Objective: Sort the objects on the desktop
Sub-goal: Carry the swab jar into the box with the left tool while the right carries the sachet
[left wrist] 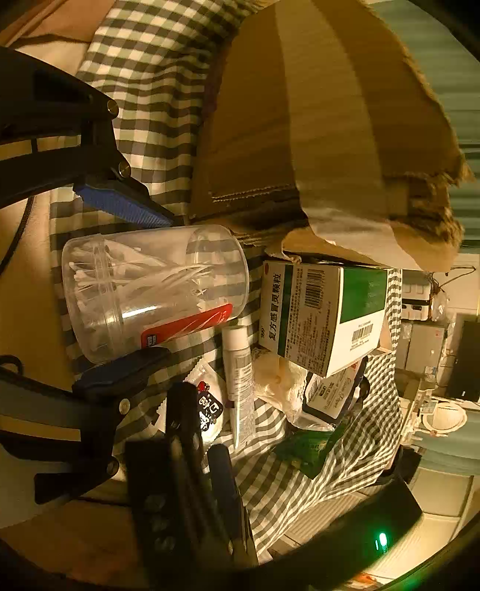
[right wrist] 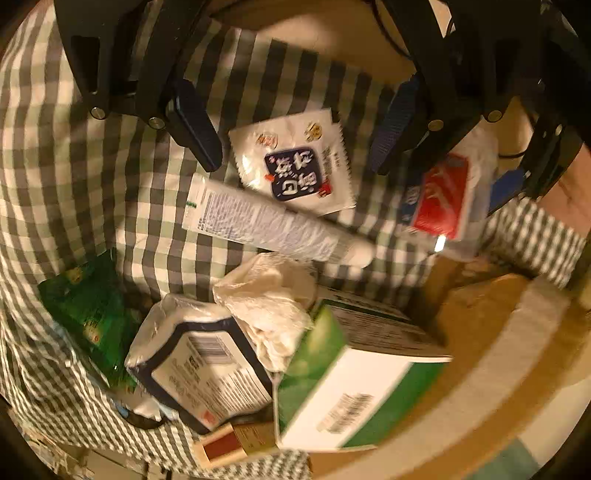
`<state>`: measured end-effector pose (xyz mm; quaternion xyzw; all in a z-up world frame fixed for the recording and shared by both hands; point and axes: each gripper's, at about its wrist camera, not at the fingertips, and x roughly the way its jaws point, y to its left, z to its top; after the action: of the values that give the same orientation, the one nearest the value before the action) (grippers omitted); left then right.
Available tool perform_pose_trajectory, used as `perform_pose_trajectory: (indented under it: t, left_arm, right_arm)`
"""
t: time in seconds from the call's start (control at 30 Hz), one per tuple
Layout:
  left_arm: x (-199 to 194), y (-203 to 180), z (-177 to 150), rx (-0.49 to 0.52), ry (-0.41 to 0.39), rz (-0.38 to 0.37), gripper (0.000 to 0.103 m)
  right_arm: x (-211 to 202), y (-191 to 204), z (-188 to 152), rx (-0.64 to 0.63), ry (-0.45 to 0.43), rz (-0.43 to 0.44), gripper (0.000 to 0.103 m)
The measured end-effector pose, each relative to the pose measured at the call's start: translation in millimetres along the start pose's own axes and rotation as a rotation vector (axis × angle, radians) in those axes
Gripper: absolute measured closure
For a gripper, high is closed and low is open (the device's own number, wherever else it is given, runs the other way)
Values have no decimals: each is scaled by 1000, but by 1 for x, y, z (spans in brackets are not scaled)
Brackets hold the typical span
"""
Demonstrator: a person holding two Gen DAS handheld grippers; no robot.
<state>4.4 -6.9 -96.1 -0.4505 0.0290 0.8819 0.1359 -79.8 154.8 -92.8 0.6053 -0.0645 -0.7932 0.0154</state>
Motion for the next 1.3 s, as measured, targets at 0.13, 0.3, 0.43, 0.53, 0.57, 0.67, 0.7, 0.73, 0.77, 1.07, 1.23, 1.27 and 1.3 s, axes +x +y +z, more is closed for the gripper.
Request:
perform_pose_trajectory:
  t: [0.13,0.3,0.43,0.53,0.57,0.67,0.7,0.73,0.77,1.07,1.23,1.27,1.3]
  left_arm:
    - [13,7,-4,-27,28,-20,35]
    - [13,6,-8,-4,7,-34,39]
    - [7,6,-8,-14,4,-43,39]
    - [1,5,-9,-20,7,-57,39]
    - [0,5,-9,-22,8,-62,39]
    - [-10,4,-9,-19,-2,-74,39]
    - [-12,3,-9,-16,-4,-77,39]
    - [-16,2,-10,-14,-9,-81,39]
    - [-20,1,-8,-13,-13,-87,39]
    - [-78,-17,23,23,-145,-184,39]
    - [-119,-6,52,1,-255,-208,39]
    - [-125,-3,58,-5,-272,-203,39]
    - [-131,3,64,-17,-293,-194,39]
  right_arm:
    - [18,5,3,-16,42,-41,19]
    - [21,10,-1,-54,31,-104,36]
    - [9,2,-11,-36,11,-87,66]
    - [3,1,-21,-40,9,-78,70]
    - [-1,1,-24,-43,4,-71,70]
    - [-17,2,-36,-50,-29,-53,70]
    - [-24,0,-41,-43,-46,-50,70]
    - [-30,-1,-46,-35,-59,-40,70]
    - [-36,-3,-51,-26,-74,-22,70]
    - [-118,-7,-54,35,-247,3,70]
    - [-167,15,-32,-2,-389,22,70]
    - [-171,21,-29,-16,-404,30,70]
    - [-177,28,-24,-34,-429,41,70]
